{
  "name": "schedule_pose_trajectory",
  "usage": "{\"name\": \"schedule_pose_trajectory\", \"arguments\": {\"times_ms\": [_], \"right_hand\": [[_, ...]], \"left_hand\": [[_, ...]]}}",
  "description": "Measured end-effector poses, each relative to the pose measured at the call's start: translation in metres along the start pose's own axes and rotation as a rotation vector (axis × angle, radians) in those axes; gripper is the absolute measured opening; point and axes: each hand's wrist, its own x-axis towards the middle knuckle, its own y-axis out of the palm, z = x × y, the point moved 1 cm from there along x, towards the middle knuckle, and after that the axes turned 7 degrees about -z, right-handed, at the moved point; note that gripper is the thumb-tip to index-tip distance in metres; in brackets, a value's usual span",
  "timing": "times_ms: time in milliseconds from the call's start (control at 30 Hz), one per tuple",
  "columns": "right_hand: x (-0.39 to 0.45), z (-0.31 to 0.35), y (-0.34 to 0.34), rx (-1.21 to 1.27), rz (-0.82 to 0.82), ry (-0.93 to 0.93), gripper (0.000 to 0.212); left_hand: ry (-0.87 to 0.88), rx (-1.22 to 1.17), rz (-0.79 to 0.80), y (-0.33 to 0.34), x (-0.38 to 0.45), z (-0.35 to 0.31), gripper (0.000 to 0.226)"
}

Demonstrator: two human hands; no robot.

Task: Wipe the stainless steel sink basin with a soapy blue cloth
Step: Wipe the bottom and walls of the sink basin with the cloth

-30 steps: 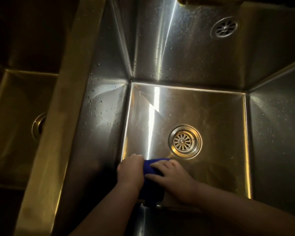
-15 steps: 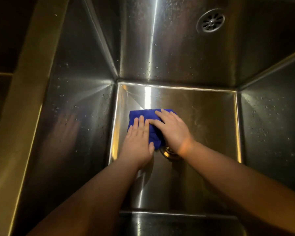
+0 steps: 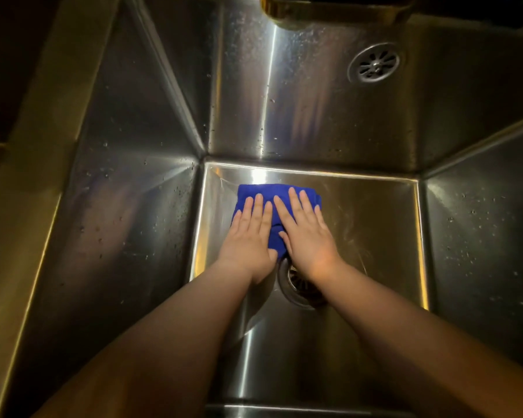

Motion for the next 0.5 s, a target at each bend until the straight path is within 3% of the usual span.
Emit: {"name": "schedule_pose_trajectory", "arguments": {"times_ms": [133,233,367,500], "right_hand": [[0.028,-0.012,-0.008,0.028,-0.054,0.030,0.064],[0.046,-0.017,-0.016,0.026,-0.072,0.045,0.069],[0.055,-0.011,-0.027,0.000,-0.057,0.058,0.074],[0.059,0.000,-0.035,0.009,0.006,0.009,0.077]], "left_hand": [[0.038,-0.077,-0.017,-0.013,0.031,0.001,0.080],[0.092,-0.085,-0.115,-0.021,0.043,0.013,0.073],[-0.132,-0.091,-0.276,-0.004,0.016,0.036,0.076],[-0.188,0.040,-0.205,0.022,-0.018,0.052,0.074]]}}
